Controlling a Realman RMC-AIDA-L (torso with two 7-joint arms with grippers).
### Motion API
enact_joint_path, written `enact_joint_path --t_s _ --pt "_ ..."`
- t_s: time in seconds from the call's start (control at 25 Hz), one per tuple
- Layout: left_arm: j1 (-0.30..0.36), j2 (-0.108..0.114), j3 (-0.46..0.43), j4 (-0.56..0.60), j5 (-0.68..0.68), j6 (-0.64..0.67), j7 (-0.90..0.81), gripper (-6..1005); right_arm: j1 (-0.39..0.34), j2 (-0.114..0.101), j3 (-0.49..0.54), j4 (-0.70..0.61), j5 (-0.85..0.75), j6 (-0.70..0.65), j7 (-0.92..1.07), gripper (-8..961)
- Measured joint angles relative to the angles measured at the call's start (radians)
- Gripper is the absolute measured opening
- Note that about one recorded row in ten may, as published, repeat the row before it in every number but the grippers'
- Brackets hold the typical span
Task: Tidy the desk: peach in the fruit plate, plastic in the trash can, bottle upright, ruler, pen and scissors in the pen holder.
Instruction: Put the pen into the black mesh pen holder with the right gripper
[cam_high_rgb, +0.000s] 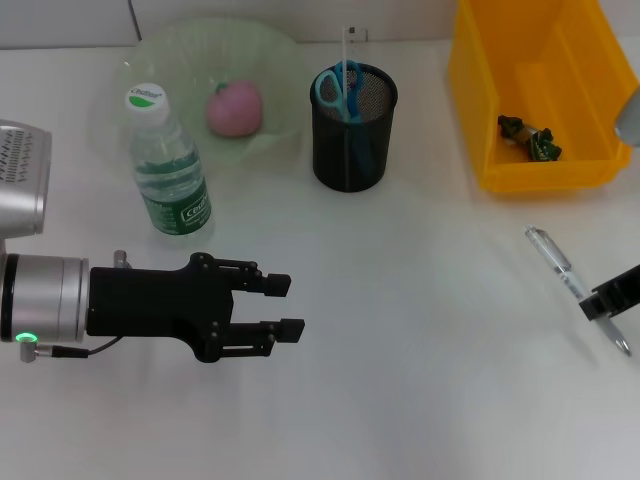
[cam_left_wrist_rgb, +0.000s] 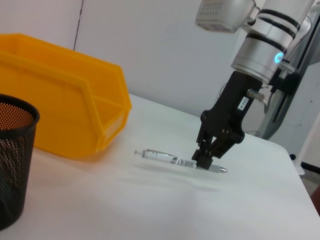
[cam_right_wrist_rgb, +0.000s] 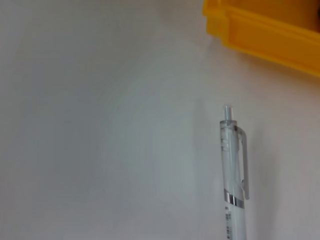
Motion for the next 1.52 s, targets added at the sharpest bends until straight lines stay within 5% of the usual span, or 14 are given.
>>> enact_joint_path --t_s 0.24,0.44,0.68,0.84,1.0,1.52 --pt "0.002 0.000 0.000 0.001 0.000 0.003 -0.001 582 -0.024 -0.001 0.169 -0.103 0.209 -0.023 -0.083 122" --pt "0.003 0.000 0.000 0.000 0.000 0.005 -0.001 582 -0.062 -0.002 0.333 -0.102 0.557 0.082 -0.302 122" --pt "0.003 -0.001 -0.002 0.001 0.000 0.006 -0.001 582 -0.068 -0.006 0.341 0.273 1.120 0.293 -0.809 121" --pt "0.006 -0.002 -0.010 -0.003 -0.005 0.009 -0.001 582 0.038 -0.009 0.343 0.690 1.426 0.313 -1.197 121" --pt "0.009 -0.007 -0.016 0.000 -0.005 0.013 -0.002 583 0.203 -0.008 0.344 1.050 1.543 0.419 -1.442 121" --pt "0.003 -0.008 -0.028 0.004 -0.005 0.018 -0.015 583 0.360 0.001 0.152 1.145 1.554 0.761 -1.399 122"
